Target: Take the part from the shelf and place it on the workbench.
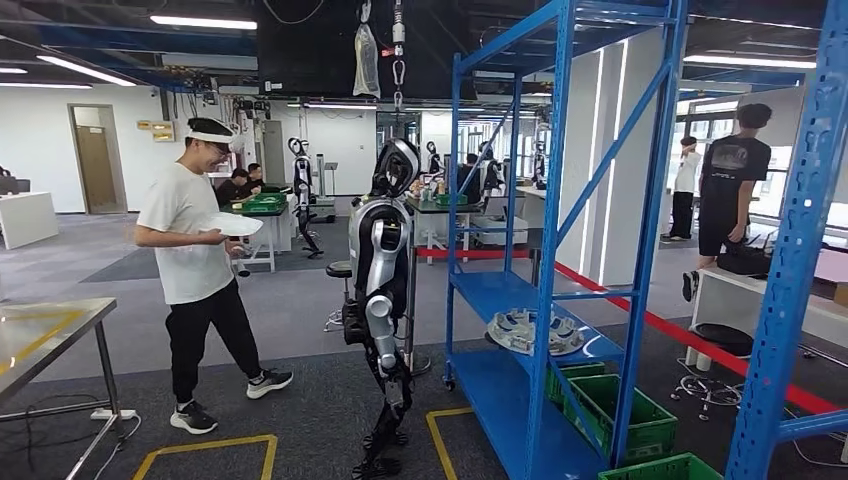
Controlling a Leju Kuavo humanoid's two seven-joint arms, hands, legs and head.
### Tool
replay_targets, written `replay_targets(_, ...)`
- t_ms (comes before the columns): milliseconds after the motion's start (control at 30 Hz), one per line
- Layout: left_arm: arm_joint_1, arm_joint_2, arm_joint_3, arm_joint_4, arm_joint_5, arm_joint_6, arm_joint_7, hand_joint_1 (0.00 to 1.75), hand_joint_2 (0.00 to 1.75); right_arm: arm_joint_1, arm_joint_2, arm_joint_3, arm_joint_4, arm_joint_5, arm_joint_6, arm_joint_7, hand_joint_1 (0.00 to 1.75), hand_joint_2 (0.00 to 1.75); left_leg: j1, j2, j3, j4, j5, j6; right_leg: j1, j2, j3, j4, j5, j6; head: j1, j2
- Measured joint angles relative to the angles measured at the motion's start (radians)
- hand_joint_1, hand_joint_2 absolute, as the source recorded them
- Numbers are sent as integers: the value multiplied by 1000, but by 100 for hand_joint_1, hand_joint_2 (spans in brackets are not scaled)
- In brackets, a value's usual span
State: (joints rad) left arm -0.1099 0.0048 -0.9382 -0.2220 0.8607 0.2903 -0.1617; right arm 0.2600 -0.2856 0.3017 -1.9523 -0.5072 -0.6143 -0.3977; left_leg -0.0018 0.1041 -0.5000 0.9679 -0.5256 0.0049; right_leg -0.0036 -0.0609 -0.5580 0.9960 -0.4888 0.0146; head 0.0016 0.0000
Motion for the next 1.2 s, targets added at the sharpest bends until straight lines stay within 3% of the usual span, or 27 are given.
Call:
replay_targets(33,-1,-1,0,0,-2,0,0,0,0,1,0,-2,3,-7,1,0,0,0,-1,8,3,0,-3,-4,4,-4,7,-14,-2,-6,0,0)
replay_targets(100,-3,-3,-1,0,-5,0,0,0,0,5,0,-7,10,-19,7,-1,0,0,0,19,10,1,-10,-14,5,16,8,-17,-2,-17,0,0)
replay_targets(167,-4,-4,-4,-1,-6,0,0,0,0,7,0,-14,17,-31,15,-4,0,0,6,-33,3,32,-37,-23,1,33,14,-23,2,-27,0,0)
replay_targets(233,-3,-5,-7,-1,-7,0,0,0,0,6,0,-19,26,-39,21,-8,0,0,10,-102,-49,144,-96,-28,-1,51,18,-25,3,-35,-1,0)
replay_targets(300,1,-5,-9,-1,-7,0,0,0,0,5,1,-22,38,-47,25,-9,0,0,10,-112,-120,272,-139,-28,1,76,18,-23,1,-39,-1,0)
replay_targets(333,2,-6,-11,-1,-7,0,0,0,0,5,1,-23,45,-51,26,-10,0,0,10,-112,-141,297,-133,-28,2,90,18,-22,0,-40,-1,0)
replay_targets(400,3,-6,-17,-1,-7,0,0,0,0,6,1,-26,58,-57,29,-11,0,0,10,-121,-130,236,-68,-23,2,119,20,-17,-4,-39,-1,0)
replay_targets(467,3,-5,-23,-1,-8,0,0,0,0,6,1,-30,67,-63,31,-13,0,0,14,-179,-84,112,3,-15,1,147,20,-8,-11,-32,-1,0)
replay_targets(533,3,-5,-25,-1,-8,1,0,0,0,6,2,-34,76,-67,34,-15,0,0,16,-225,-56,46,20,-11,-4,174,13,-2,-15,-20,-1,0)
replay_targets(567,3,-5,-25,0,-8,1,0,0,0,8,2,-36,80,-68,34,-16,0,0,15,-225,-51,40,15,-8,-7,189,9,-1,-15,-13,-1,0)
replay_targets(600,3,-5,-25,0,-8,1,0,0,0,11,2,-39,85,-69,34,-16,0,0,14,-208,-47,35,15,-5,-11,205,5,-2,-13,-6,-1,0)
replay_targets(633,3,-6,-25,0,-8,1,0,0,0,15,3,-41,88,-70,34,-17,0,0,14,-191,-43,29,16,0,-12,202,2,1,-16,0,0,0)
replay_targets(700,2,-7,-25,0,-8,0,0,0,0,18,2,-45,96,-75,35,-17,0,0,15,-151,-34,17,18,10,-9,150,-27,56,-51,9,1,0)
replay_targets(767,4,-8,-26,0,-9,0,0,0,0,18,1,-47,106,-83,39,-18,0,0,11,-107,-29,14,14,16,-7,85,-90,180,-112,16,2,0)
replay_targets(800,5,-8,-26,0,-9,0,1,0,0,20,1,-48,113,-87,41,-19,0,0,10,-87,-29,14,11,17,-8,72,-121,239,-134,19,2,0)
replay_targets(833,5,-7,-26,0,-9,0,2,0,0,24,2,-48,121,-90,43,-20,0,0,9,-68,-27,14,8,16,-9,67,-137,269,-137,21,1,0)
replay_targets(867,5,-7,-26,0,-10,0,3,0,0,28,2,-48,129,-92,44,-21,0,0,9,-52,-25,14,5,14,-9,63,-135,262,-121,22,1,0)
replay_targets(900,3,-6,-26,0,-12,0,5,0,0,30,2,-49,138,-94,45,-22,0,0,9,-38,-22,14,1,12,-9,57,-112,219,-89,21,1,0)
replay_targets(967,0,-8,-28,0,-15,0,8,0,0,31,3,-50,156,-106,50,-23,0,0,7,-15,-12,14,-7,6,-3,23,-38,82,-25,12,1,0)
replay_targets(1033,-3,-9,-32,0,-17,2,9,0,0,25,2,-51,187,-127,64,-24,0,0,3,1,-6,16,-13,-2,6,-8,5,2,-9,0,1,0)
replay_targets(1100,-4,-10,-34,0,-17,3,7,0,0,16,2,-55,240,-151,88,-27,0,0,2,18,-1,15,-17,-11,10,0,8,-9,-15,-10,0,0)
replay_targets(1133,-6,-11,-36,0,-17,4,6,0,0,9,1,-57,276,-164,103,-29,0,0,4,10,2,17,-22,-16,9,8,10,-13,-13,-15,0,0)
replay_targets(1200,-8,-12,-43,-1,-17,4,1,0,0,-18,1,-60,372,-193,150,-36,0,0,9,-50,-12,60,-53,-25,2,26,17,-22,-7,-26,1,0)
